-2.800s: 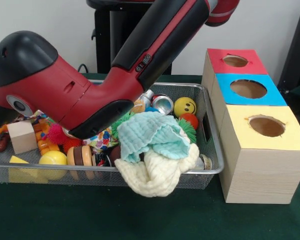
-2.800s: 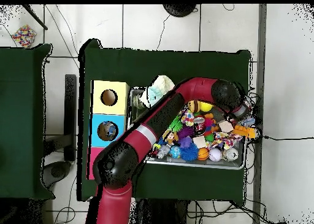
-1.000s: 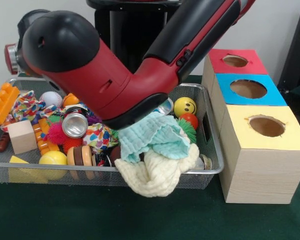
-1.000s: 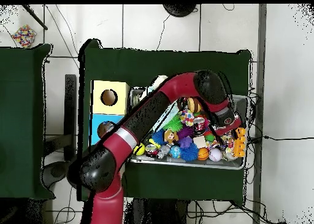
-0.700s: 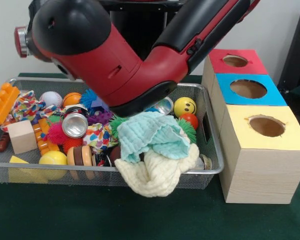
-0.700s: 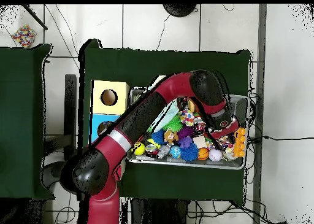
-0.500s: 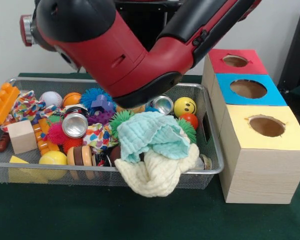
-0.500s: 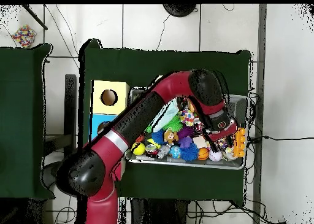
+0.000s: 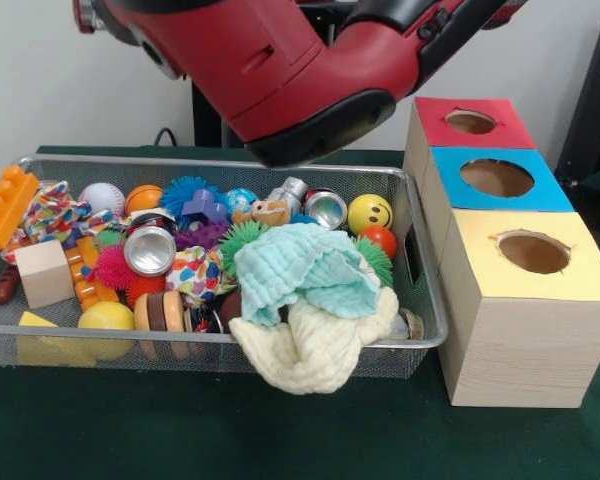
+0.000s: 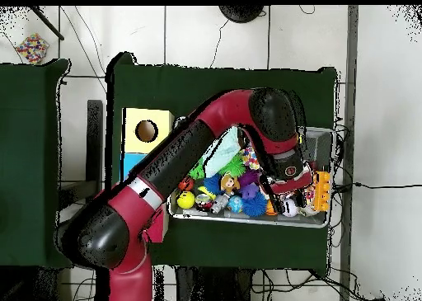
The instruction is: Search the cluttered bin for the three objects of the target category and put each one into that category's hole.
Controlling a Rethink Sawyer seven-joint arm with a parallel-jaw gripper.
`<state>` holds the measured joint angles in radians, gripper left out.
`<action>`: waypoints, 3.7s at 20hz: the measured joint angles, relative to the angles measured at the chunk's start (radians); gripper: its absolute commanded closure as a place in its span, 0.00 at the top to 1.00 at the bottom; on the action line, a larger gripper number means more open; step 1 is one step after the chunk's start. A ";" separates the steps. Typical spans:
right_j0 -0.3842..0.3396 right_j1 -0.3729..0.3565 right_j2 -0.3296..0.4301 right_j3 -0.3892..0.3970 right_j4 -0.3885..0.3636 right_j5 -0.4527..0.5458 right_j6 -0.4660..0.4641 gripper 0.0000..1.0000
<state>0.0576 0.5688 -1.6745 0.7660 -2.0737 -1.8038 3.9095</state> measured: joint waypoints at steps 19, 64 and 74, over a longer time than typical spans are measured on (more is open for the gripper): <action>0.024 -0.165 -0.016 -0.011 0.037 -0.143 0.000 1.00; 0.054 -0.316 -0.017 -0.017 0.482 0.413 0.070 1.00; 0.054 -0.318 -0.016 -0.017 0.543 0.538 0.113 1.00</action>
<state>0.1120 0.2507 -1.6907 0.7490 -1.5309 -1.2659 4.0223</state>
